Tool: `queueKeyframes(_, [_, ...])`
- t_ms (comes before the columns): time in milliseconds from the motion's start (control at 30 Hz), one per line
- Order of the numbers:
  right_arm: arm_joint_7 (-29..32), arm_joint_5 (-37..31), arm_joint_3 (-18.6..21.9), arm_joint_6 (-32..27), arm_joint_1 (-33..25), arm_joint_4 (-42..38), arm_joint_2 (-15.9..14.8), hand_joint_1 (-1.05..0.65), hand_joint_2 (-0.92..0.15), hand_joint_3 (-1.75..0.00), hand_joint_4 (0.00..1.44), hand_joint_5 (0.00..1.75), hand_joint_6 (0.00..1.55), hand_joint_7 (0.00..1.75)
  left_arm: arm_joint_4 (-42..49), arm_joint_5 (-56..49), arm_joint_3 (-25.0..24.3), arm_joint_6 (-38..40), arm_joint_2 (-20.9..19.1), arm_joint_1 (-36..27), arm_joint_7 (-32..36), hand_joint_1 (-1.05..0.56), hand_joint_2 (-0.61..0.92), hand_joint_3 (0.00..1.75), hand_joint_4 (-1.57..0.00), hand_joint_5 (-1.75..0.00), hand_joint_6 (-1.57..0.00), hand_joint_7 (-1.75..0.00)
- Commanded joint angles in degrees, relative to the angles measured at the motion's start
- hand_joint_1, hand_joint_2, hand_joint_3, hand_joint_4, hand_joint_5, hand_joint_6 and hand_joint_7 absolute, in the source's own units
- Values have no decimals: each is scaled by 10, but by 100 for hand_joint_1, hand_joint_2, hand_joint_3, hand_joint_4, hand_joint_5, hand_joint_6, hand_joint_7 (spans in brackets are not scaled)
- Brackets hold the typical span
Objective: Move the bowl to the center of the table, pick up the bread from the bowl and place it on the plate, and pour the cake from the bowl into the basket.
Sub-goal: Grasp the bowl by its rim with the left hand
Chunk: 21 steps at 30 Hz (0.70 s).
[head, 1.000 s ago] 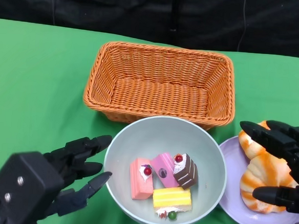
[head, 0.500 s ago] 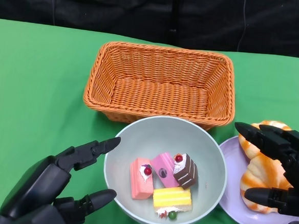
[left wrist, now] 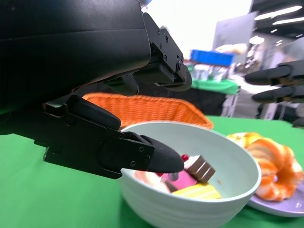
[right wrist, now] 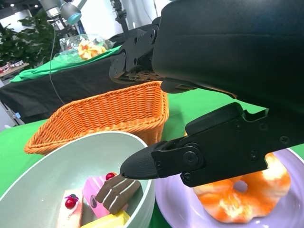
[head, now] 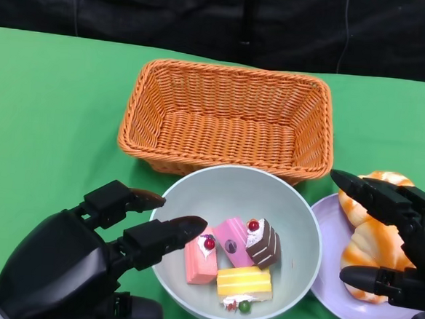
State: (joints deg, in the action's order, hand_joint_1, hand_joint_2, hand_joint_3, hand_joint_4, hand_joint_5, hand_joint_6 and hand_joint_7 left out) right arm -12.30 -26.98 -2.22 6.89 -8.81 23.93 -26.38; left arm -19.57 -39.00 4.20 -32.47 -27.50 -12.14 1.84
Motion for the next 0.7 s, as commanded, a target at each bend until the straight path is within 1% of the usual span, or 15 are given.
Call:
queueKeyframes(33, [-3, 8, 9, -5, -3, 9, 1, -49, -92, -16, 15, 20, 20, 3, 9, -9, -7, -9, -5, 1, 10, -66, 92, 3, -15, -79, -53, -5])
queueKeyframes(300, [-3, 8, 9, -6, -3, 9, 1, -49, -92, -16, 15, 22, 20, 3, 11, -12, -10, -14, -1, 2, 8, -66, 92, 3, -15, -80, -53, -4])
queueKeyframes(367, [-2, 10, 10, -15, -3, 14, 7, -50, -92, -17, 13, 22, 19, 3, 7, -28, -1, -26, -7, 11, 5, -65, 91, 2, -17, -80, -53, -4])
queueKeyframes(433, [1, 11, 10, -16, 1, 10, 12, -51, -92, -18, 13, 23, 19, 2, 10, -75, 19, -53, -26, 41, 2, -64, 90, 1, -19, -81, -54, -4])
queueKeyframes(500, [2, 11, 11, -16, 3, 8, 14, -51, -92, -18, 13, 23, 19, 2, 16, -99, 27, -66, -34, 54, 5, -63, 89, 0, -21, -82, -55, -4])
queueKeyframes(700, [1, 10, 11, -17, 3, 9, 15, -52, -92, -19, 12, 25, 19, 2, 21, -106, 26, -73, -32, 57, 9, -62, 89, 0, -22, -81, -55, -4])
